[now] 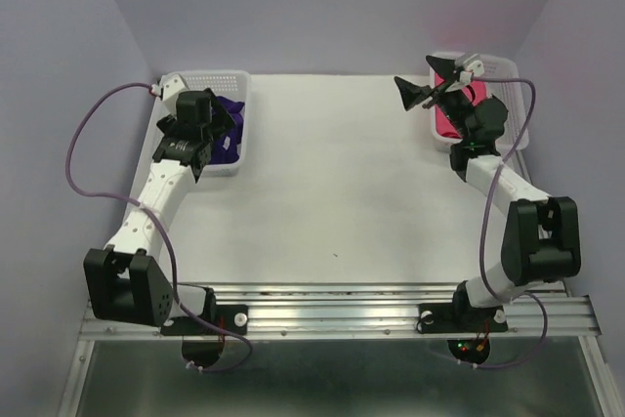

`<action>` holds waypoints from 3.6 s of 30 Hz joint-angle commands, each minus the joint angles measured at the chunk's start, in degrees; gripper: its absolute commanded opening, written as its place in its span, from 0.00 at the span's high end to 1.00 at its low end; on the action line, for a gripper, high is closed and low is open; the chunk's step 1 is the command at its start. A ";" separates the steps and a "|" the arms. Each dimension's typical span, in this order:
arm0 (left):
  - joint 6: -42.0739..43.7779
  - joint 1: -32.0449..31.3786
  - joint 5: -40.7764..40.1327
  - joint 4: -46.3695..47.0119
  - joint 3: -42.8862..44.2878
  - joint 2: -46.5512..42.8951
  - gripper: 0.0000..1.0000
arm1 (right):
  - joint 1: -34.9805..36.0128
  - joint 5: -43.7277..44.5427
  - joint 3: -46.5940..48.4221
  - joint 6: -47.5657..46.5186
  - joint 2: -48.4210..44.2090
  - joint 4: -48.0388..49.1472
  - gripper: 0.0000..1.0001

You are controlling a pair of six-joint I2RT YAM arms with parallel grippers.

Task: Fold and stack the towels
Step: Neatly place the folded towel into the bin, then grab crumpled towel, then move the towel to the center of the board, then flatten out the crumpled towel

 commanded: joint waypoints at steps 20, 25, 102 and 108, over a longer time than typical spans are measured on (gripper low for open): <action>12.57 15.71 21.55 6.73 22.60 39.80 0.01 | 4.18 31.38 -12.10 46.24 -29.09 -65.05 0.00; 12.31 16.42 26.29 5.67 25.15 44.82 0.30 | 4.19 30.51 -13.07 46.15 -27.59 -64.44 0.00; -7.73 -24.01 15.57 16.21 -29.35 2.98 0.43 | 31.70 41.49 -1.30 41.84 0.53 -66.02 0.00; -7.38 -24.01 16.01 16.31 -26.96 9.84 1.00 | 31.78 45.97 0.72 42.37 2.90 -67.34 0.01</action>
